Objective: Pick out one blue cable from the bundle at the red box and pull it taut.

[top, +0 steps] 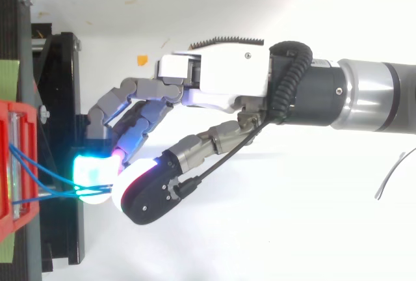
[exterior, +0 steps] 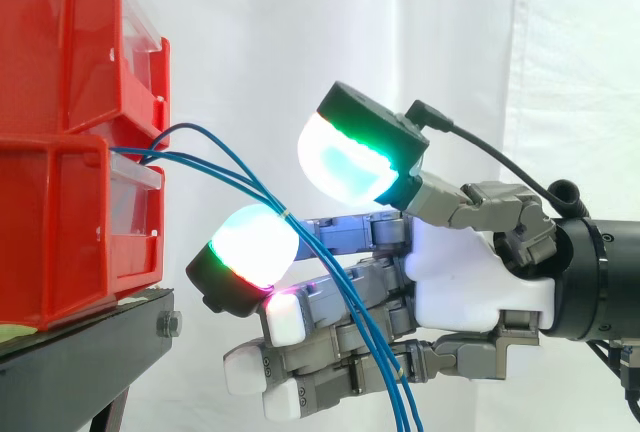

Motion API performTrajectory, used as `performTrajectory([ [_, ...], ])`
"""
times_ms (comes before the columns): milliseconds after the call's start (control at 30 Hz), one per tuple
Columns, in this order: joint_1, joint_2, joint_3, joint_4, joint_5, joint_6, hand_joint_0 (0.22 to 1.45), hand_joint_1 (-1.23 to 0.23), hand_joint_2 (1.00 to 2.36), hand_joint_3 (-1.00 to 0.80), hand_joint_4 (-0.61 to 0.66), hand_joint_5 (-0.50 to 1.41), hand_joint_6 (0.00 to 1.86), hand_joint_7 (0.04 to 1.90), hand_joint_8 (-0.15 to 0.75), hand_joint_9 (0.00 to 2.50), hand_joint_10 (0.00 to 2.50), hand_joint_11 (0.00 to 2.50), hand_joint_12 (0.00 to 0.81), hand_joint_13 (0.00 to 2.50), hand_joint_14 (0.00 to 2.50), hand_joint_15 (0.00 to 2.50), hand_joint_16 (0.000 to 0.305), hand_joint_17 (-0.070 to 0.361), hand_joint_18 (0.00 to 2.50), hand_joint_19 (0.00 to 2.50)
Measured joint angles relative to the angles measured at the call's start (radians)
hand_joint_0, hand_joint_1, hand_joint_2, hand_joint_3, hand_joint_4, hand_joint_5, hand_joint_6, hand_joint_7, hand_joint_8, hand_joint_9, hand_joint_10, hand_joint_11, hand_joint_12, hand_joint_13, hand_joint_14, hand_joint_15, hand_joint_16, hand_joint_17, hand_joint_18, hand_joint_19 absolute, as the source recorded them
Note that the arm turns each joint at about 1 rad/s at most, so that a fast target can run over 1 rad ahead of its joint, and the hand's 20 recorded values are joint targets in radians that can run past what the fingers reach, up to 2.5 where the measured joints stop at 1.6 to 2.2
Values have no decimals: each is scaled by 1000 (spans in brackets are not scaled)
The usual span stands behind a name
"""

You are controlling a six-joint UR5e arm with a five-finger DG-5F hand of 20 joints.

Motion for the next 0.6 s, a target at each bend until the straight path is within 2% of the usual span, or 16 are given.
performTrajectory([
  [67,-1,0,3,-5,-2,0,474,-693,1000,-500,111,-142,826,802,241,985,18,481,325,722,15,348,48,108,491,495],
  [133,-2,0,5,-9,-3,0,534,-768,1000,-500,78,-144,847,825,220,989,18,498,304,720,14,356,44,98,492,510],
  [233,-2,0,7,-13,-4,0,629,-784,1004,-453,2,-146,882,848,201,1000,20,509,285,738,15,370,41,92,521,509],
  [433,-2,0,8,-14,-5,0,635,-804,1021,-228,-99,-140,947,854,207,1046,20,533,288,770,17,383,41,92,564,528],
  [600,-2,0,10,-14,-8,0,634,-803,1021,-205,-86,-136,949,865,218,1076,22,531,292,783,16,393,41,92,573,545],
])
